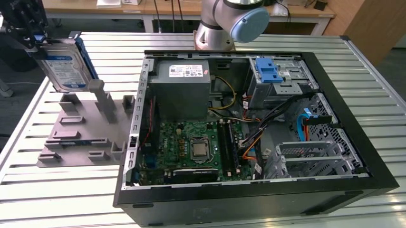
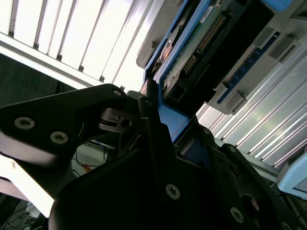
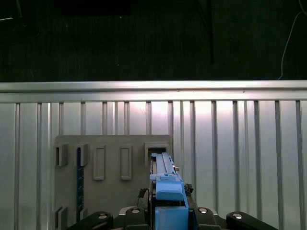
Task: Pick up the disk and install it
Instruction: 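Pick up the disk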
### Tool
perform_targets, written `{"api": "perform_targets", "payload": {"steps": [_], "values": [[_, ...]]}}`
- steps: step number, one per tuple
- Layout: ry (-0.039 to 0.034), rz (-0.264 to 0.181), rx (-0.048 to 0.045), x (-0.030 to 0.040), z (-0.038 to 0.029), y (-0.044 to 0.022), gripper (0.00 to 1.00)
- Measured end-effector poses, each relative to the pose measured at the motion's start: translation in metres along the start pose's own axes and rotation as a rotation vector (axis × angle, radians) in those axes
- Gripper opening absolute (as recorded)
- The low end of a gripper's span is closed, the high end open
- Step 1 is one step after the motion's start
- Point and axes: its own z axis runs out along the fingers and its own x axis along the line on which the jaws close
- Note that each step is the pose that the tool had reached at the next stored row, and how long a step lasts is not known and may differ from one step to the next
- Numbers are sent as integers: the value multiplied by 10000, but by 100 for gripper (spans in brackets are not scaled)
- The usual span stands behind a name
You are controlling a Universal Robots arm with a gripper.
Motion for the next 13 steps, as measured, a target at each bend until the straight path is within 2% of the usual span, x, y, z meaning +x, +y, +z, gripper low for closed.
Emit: {"api": "perform_targets", "payload": {"steps": [13], "values": [[2,0,0,-6,-48,2,36]]}}
